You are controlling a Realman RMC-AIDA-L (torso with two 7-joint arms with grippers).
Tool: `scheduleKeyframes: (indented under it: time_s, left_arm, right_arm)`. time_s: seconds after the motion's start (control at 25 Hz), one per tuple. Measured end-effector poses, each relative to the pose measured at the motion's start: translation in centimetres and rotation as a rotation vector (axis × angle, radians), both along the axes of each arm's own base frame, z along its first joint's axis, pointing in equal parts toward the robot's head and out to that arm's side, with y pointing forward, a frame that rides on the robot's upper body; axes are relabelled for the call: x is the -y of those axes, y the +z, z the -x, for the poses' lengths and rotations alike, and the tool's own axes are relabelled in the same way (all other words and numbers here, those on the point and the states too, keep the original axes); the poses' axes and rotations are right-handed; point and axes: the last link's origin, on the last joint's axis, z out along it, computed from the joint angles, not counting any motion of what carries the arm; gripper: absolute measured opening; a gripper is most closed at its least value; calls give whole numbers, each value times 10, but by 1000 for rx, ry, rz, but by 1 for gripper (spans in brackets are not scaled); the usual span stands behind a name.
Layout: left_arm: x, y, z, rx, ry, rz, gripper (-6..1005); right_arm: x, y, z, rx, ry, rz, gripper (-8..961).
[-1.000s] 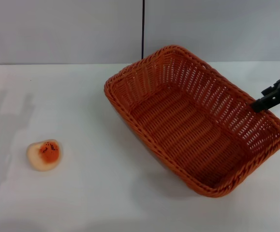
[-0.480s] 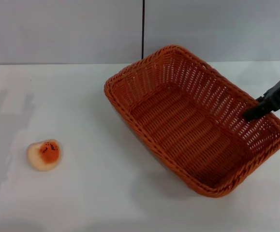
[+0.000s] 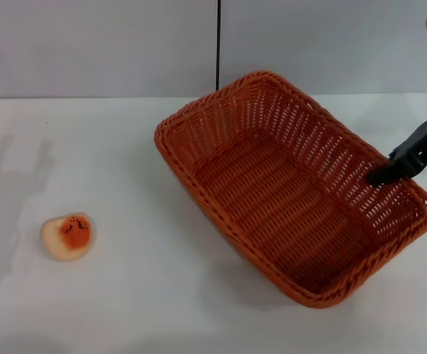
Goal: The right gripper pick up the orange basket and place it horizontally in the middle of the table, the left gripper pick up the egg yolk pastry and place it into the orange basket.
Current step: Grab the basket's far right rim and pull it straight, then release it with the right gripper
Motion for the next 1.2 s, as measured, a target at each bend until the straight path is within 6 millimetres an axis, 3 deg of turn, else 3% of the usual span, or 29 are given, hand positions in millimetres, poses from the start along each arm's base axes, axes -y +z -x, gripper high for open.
scheduleKeyframes:
  time_s: [0.24,0.44,1.2]
  left_arm:
    - [0,0,0,7,-3,3,824]
    - [-1,0,0,7,-3,4,824]
    - [-1,2,0,19,-6,2,824]
  right_arm:
    - [0,2,-2,-6,-3,-3,211]
    - [2,9,0,-99,-5,-3,208]
    - [26,71,-3,-523,30,-61,168]
